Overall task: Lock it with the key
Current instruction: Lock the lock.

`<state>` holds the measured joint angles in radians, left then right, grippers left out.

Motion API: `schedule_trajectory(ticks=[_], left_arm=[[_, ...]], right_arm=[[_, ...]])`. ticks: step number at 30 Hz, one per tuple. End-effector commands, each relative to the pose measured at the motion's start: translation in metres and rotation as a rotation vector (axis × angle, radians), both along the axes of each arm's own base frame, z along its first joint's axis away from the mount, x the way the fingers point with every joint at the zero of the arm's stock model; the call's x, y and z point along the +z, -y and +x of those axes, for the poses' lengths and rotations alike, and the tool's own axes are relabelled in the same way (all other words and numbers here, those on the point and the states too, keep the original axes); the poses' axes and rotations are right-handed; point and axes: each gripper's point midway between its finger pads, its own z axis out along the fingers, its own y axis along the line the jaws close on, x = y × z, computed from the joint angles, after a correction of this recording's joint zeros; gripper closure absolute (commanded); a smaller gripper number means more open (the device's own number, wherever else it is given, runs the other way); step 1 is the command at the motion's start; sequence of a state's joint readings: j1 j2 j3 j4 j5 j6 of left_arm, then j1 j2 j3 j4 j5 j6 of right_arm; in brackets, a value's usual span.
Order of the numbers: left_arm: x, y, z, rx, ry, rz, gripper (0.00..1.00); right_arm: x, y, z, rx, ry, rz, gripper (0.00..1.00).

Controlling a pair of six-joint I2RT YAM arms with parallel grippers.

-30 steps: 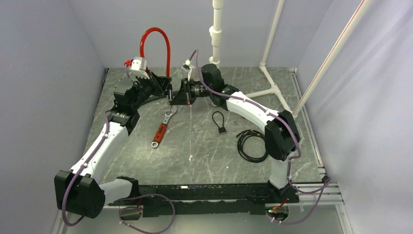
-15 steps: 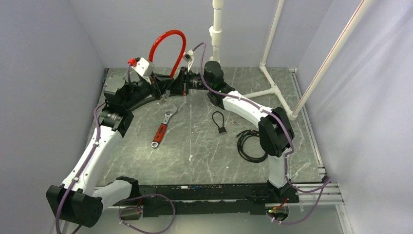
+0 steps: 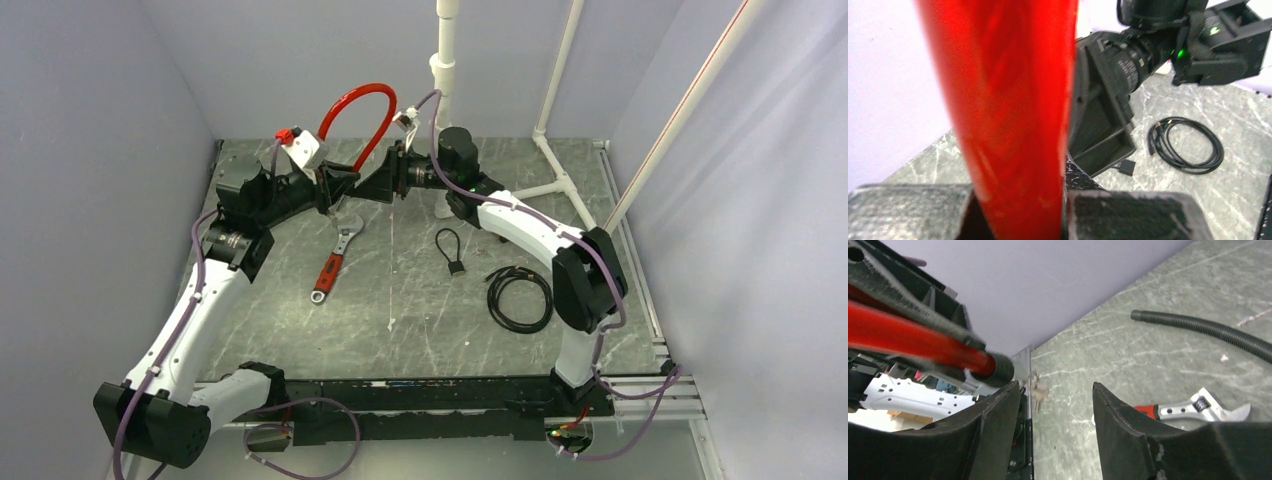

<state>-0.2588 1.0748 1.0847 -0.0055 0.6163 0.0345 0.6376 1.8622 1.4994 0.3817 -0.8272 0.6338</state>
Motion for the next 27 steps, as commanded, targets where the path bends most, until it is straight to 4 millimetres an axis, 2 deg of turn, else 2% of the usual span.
schedule_trajectory(ticks=[1, 7, 11, 14, 18, 22, 27], left_arm=[[0.039, -0.008, -0.009, 0.005, 0.206, 0.064, 1.0], [0.034, -0.011, -0.009, 0.014, 0.243, 0.101, 1.0], [0.029, -0.01, -0.011, -0.007, 0.261, 0.127, 1.0], [0.027, -0.008, -0.012, -0.024, 0.274, 0.145, 1.0], [0.023, -0.008, -0.008, -0.021, 0.269, 0.17, 1.0], [0.02, -0.007, -0.005, -0.01, 0.28, 0.2, 1.0], [0.016, -0.005, 0.001, 0.017, 0.299, 0.255, 1.0]], right_arm=[[0.035, 0.026, -0.005, -0.069, 0.045, 0.021, 0.41], [0.076, 0.04, -0.01, -0.156, 0.01, 0.141, 0.34], [0.098, 0.04, -0.002, -0.195, -0.003, 0.186, 0.32], [0.108, 0.036, 0.0, -0.197, -0.012, 0.205, 0.31], [0.106, 0.026, 0.003, -0.206, -0.046, 0.201, 0.33], [0.104, 0.019, 0.013, -0.252, -0.078, 0.204, 0.44], [0.089, 0.008, 0.026, -0.309, -0.15, 0.168, 0.53]])
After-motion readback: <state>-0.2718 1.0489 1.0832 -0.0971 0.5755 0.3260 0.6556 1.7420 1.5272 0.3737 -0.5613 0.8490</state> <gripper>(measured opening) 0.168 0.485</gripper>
